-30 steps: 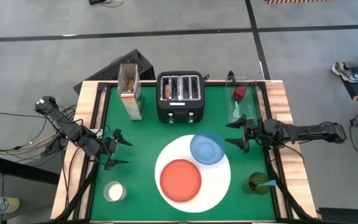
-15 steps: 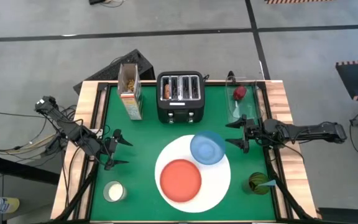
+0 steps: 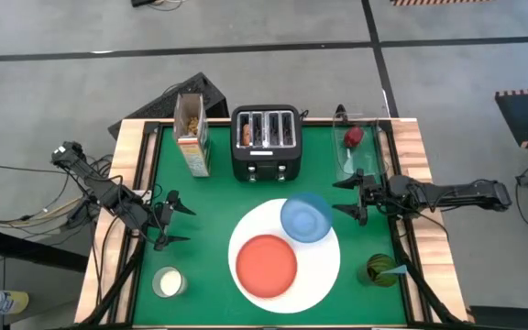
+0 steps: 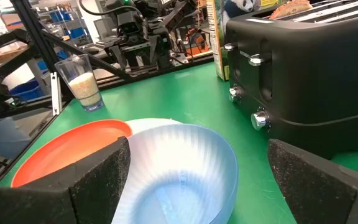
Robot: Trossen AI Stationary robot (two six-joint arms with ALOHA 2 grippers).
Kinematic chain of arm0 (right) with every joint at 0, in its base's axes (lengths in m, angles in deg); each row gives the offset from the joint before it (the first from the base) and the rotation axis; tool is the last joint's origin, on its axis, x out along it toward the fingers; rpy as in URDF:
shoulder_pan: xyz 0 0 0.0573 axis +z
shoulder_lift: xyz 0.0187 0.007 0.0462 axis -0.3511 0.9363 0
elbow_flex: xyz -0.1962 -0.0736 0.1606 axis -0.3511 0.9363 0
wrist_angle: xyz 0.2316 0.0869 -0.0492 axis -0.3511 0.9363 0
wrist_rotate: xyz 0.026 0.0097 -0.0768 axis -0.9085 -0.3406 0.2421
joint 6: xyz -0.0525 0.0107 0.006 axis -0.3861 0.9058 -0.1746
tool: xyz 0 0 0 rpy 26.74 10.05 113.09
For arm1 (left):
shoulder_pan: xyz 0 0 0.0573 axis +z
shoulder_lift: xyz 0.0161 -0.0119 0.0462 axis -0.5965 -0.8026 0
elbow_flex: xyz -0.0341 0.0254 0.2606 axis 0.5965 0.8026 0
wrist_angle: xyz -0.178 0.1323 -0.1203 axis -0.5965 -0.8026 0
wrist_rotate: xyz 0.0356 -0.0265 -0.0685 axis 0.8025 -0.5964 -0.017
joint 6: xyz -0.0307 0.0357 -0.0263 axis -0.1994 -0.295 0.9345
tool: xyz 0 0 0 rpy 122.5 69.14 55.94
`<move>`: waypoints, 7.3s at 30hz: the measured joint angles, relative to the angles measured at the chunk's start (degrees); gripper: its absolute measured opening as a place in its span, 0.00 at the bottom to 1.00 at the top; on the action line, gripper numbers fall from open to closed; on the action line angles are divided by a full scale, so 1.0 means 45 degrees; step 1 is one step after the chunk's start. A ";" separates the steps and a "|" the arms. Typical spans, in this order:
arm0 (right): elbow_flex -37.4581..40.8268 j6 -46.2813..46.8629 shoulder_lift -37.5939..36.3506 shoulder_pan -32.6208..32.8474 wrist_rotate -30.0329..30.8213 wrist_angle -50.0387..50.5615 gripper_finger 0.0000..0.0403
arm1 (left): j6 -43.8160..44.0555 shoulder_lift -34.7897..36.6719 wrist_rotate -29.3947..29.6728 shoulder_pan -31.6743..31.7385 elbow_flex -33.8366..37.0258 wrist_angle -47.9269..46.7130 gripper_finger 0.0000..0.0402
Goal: Arrange a breakfast setting
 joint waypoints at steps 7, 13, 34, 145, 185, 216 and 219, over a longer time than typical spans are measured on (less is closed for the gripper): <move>0.0003 -0.0001 0.0001 0.0000 0.0002 0.0001 0.98 | -0.0005 0.0002 0.0000 0.0000 0.0000 -0.0002 0.92; -0.0001 -0.0004 0.0000 0.0000 0.0001 -0.0002 0.98 | -0.0005 0.0002 0.0000 -0.0002 0.0000 -0.0002 0.92; 0.0004 -0.0001 0.0001 0.0000 0.0001 0.0001 0.98 | 0.1822 -0.0003 0.0103 0.0012 0.0000 0.0056 0.92; -0.0001 -0.0005 0.0004 0.0000 -0.0001 0.0001 0.98 | 1.3971 -0.9227 0.3984 0.5809 -0.6718 -0.4874 1.00; 0.0004 -0.0005 0.0000 0.0000 0.0004 0.0001 0.98 | 1.6429 -1.5620 0.6897 0.8308 -0.8602 -0.7197 1.00; 0.0004 0.0000 0.0004 0.0000 0.0003 0.0001 0.98 | 1.2696 -1.5638 0.9680 0.9493 -0.3342 0.4481 1.00; 0.0003 -0.0004 0.0003 0.0000 -0.0001 -0.0003 0.98 | 1.1824 -1.5638 0.9685 0.9513 -0.3225 0.5055 1.00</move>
